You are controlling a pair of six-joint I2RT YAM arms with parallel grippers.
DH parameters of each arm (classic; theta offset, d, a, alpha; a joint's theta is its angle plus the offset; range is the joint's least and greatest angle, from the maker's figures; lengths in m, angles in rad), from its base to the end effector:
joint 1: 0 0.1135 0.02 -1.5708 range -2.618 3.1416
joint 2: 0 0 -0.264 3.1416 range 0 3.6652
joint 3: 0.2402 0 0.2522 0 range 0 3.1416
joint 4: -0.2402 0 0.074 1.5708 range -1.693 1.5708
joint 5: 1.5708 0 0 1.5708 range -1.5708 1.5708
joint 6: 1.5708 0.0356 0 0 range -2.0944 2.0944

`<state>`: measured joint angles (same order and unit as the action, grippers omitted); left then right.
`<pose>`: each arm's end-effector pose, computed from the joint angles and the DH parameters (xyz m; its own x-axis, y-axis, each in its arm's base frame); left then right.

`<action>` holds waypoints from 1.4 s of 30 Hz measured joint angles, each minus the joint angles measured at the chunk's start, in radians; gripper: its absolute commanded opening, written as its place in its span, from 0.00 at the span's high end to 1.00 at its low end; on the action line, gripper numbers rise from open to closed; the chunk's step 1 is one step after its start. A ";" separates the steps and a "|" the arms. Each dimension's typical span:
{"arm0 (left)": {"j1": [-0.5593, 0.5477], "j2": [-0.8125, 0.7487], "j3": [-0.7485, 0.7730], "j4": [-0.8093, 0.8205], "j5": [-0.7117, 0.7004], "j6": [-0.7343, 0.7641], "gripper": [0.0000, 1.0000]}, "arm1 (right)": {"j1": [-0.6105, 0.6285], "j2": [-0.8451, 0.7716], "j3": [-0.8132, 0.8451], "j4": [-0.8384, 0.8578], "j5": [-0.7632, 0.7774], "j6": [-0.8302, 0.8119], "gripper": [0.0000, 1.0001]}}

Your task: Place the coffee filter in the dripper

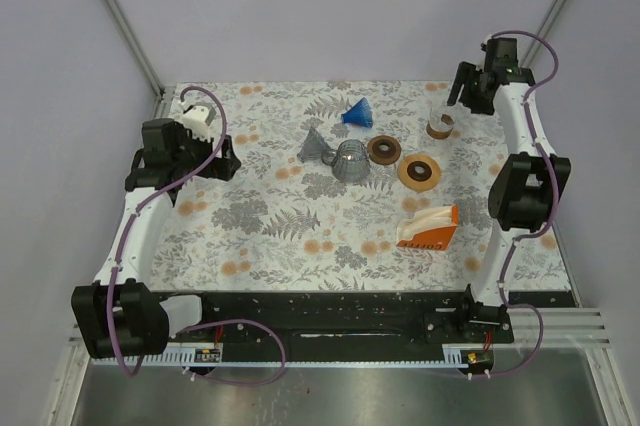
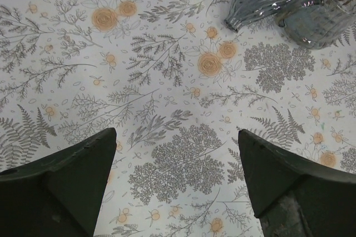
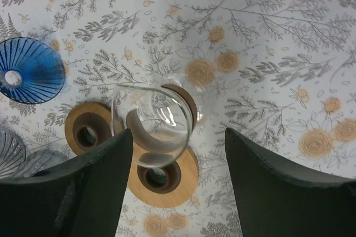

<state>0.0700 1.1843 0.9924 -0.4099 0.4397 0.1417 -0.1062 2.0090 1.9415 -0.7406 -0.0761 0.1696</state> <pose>0.2604 0.0031 0.3101 -0.5186 0.0918 -0.8501 0.3636 0.9235 -0.1221 0.4538 -0.0457 0.3167 -0.6996 0.2438 -0.6717 0.1741 0.9698 0.1708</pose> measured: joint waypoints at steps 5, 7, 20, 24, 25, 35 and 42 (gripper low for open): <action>0.000 0.000 0.000 -0.037 0.002 0.001 0.07 | 0.043 0.135 0.160 -0.072 0.019 -0.018 0.37; 0.000 0.000 0.000 -0.045 0.001 0.002 0.07 | 0.054 0.178 0.201 -0.099 0.043 -0.027 0.41; 0.000 0.000 0.000 -0.064 0.002 0.008 0.07 | 0.063 0.220 0.215 -0.177 0.145 -0.091 1.00; 0.000 0.000 0.000 -0.069 0.001 0.013 0.06 | 0.064 0.220 0.231 -0.197 0.175 -0.107 1.00; 0.000 0.000 0.000 -0.069 0.001 0.016 0.06 | 0.064 0.219 0.240 -0.202 0.190 -0.111 1.00; 0.000 0.000 0.011 -0.088 -0.003 0.032 0.05 | 0.226 0.026 0.317 -0.244 0.339 -0.146 1.00; 0.000 0.000 0.023 -0.118 -0.036 0.047 0.04 | 0.611 -0.126 0.323 -0.225 0.175 -0.172 1.00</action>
<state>0.0700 1.1843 1.0153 -0.5278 0.4034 0.1886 0.5045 1.8832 2.2650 -0.9653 0.0990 -0.0025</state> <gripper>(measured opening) 0.951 0.032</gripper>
